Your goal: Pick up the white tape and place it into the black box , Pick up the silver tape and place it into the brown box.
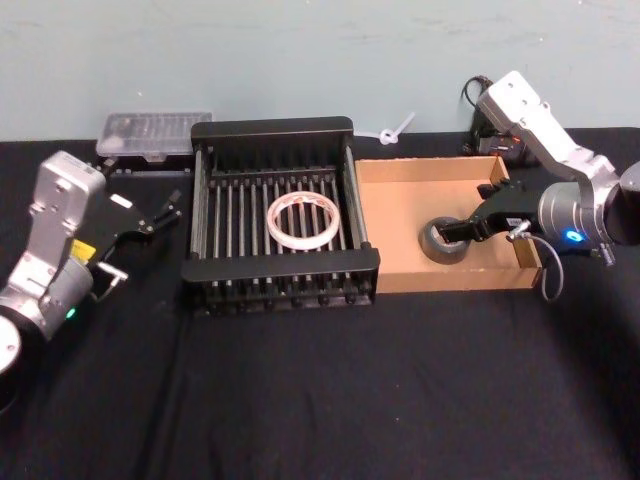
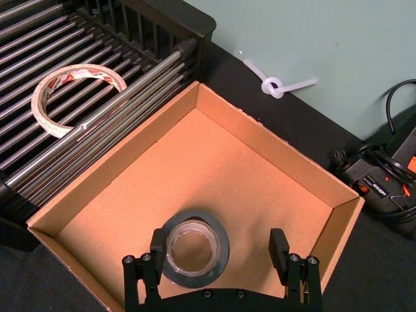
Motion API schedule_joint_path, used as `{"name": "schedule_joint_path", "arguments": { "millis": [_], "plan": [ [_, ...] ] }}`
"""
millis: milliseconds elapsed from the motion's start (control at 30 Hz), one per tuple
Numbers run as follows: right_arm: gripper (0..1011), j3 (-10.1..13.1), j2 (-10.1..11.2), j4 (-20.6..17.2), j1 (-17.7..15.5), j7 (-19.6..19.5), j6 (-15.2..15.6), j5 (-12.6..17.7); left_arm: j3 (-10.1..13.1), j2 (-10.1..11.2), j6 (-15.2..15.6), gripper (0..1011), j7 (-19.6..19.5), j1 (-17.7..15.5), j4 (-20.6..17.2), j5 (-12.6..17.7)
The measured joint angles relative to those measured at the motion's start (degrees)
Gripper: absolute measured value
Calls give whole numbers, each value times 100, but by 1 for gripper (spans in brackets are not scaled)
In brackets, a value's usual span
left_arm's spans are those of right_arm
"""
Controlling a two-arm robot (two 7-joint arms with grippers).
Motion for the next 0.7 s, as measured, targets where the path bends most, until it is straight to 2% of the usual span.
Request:
{"name": "schedule_joint_path", "arguments": {
  "millis": [100, 200, 300, 333, 367, 467, 533, 700],
  "plan": [
    [1002, 85, -20, -29, -55, -60, 6, 0, 0, 0, 0, 1001, 0, 0, 0, 0],
    [1002, 273, -71, -166, -202, -270, -52, 1, 0, 0, 0, 1001, 0, 0, 0, 0],
    [1002, 465, -107, -367, -396, -522, -305, -17, 0, 0, 0, 1001, 0, 0, 0, 0],
    [1002, 562, -125, -482, -510, -646, -485, -42, 0, 0, 0, 1001, 0, 0, 0, 0],
    [1002, 562, -125, -482, -510, -646, -485, -42, 0, 0, 0, 1001, 0, 0, 0, 0],
    [1002, 702, -153, -677, -741, -907, -869, -135, 0, 0, 0, 1001, 0, 0, 0, 0],
    [1002, 796, -171, -852, -975, -1154, -1239, -267, 0, 0, 0, 1001, 0, 0, 0, 0],
    [1002, 907, -170, -1083, -1333, -1476, -1757, -472, 0, 0, 0, 1001, 0, 0, 0, 0]
  ]
}}
